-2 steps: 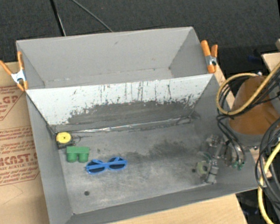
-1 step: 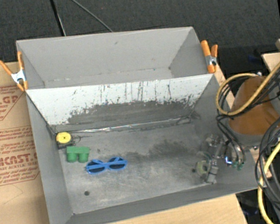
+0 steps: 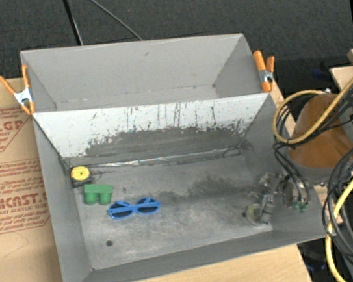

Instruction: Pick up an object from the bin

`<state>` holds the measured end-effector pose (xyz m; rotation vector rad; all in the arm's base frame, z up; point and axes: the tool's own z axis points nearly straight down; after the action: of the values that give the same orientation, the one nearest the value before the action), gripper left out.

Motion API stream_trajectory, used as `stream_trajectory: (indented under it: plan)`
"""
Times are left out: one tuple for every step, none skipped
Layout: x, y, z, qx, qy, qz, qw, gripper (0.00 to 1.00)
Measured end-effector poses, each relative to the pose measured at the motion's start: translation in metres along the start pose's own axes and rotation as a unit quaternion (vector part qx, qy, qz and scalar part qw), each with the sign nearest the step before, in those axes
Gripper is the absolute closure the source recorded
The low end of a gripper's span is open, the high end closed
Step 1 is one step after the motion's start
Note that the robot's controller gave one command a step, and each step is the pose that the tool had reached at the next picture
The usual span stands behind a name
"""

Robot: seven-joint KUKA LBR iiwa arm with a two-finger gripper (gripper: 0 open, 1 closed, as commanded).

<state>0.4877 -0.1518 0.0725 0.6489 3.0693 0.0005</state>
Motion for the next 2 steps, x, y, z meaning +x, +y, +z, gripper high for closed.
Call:
stream_trajectory:
  plan:
    - [-0.0022,0.001,-0.0942,0.0,-0.002,-0.001,1.0,1.0]
    - [-0.0024,0.0019,-0.0948,0.0,0.0016,-0.001,1.0,1.0]
